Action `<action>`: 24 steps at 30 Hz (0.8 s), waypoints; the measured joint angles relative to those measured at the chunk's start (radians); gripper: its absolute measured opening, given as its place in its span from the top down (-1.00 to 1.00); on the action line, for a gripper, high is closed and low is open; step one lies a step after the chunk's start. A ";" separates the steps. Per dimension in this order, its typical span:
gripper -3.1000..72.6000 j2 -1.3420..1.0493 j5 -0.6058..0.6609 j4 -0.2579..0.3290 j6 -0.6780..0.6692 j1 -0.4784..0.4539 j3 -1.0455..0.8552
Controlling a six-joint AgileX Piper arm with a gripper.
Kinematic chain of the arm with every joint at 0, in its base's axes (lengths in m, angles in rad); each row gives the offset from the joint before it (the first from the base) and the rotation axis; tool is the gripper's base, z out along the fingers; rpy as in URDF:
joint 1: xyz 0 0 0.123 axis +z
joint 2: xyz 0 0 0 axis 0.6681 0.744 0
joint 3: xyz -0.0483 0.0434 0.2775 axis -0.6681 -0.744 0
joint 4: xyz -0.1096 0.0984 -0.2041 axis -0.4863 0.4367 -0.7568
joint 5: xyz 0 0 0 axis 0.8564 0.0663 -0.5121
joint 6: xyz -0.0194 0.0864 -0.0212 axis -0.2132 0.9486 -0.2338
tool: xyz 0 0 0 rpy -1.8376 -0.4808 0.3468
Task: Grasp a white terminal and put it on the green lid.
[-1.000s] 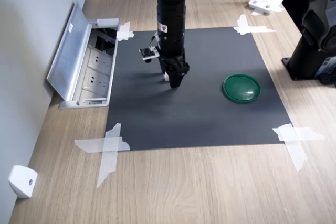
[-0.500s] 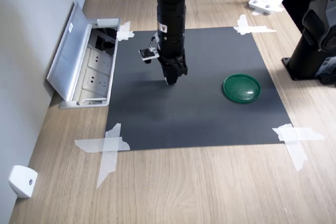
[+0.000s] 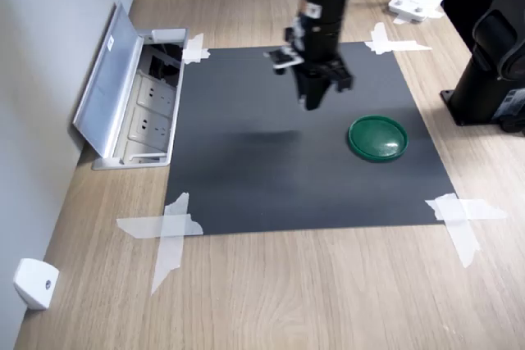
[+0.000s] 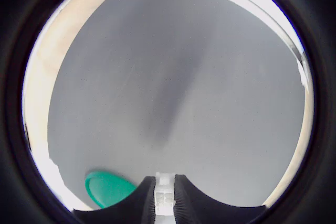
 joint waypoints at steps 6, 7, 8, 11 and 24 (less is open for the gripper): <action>0.69 -0.134 0.000 0.009 -0.048 0.000 -0.167; 0.69 -0.157 -0.003 0.014 -0.063 0.000 -0.192; 0.69 -0.180 -0.005 0.022 -0.079 0.000 -0.214; 0.69 -0.238 -0.005 0.042 -0.121 0.000 -0.265; 0.69 -0.299 -0.011 0.150 -0.369 0.000 -0.293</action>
